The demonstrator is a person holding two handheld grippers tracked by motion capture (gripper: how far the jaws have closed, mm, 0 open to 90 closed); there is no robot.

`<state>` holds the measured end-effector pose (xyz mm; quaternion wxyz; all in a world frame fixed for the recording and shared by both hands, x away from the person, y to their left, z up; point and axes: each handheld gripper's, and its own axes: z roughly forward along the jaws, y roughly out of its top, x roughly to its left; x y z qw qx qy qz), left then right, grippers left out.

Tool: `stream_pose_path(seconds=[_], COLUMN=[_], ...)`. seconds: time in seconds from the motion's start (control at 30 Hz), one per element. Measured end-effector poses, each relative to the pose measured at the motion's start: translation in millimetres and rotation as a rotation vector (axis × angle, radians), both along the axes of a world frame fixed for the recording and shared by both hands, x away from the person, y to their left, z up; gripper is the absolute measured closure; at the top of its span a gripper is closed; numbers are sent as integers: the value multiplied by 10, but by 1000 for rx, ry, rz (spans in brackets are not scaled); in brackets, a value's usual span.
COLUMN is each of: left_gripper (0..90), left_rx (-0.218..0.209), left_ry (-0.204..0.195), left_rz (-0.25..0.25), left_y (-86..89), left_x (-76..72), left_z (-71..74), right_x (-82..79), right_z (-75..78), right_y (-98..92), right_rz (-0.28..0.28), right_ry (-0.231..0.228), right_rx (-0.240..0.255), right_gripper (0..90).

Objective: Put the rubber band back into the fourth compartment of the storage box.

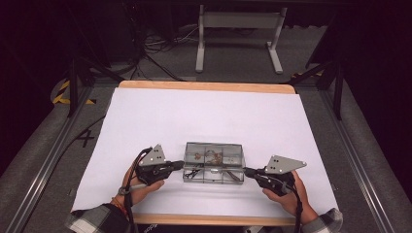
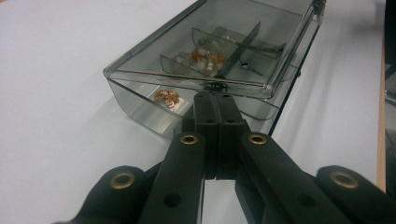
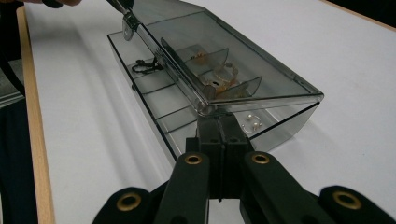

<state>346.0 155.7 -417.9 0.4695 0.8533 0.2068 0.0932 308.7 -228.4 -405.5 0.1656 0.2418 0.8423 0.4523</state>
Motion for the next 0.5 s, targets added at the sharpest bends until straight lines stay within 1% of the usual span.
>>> stream_pose_path(seconds=[0.13,0.17,0.23,0.3,0.5], left_gripper=[900,900,900,900,900], left_rx=[18,28,29,42,64], left_ry=[11,8,7,5,10], left_rz=[-9,-10,-10,-16,-20], left_y=[0,-4,-8,-6,-18], left_x=[-8,-11,-15,-16,-29], left_z=[-39,-45,-54,-60,-120], right_x=[-23,-23,-24,-26,-38], right_z=[-43,-57,-72,-79,-118], right_y=[10,12,13,10,-6], right_rz=[3,6,6,8,8], right_ry=[4,7,10,11,20], right_rx=[-18,-22,-27,-32,-48], right_gripper=[900,900,900,900,900])
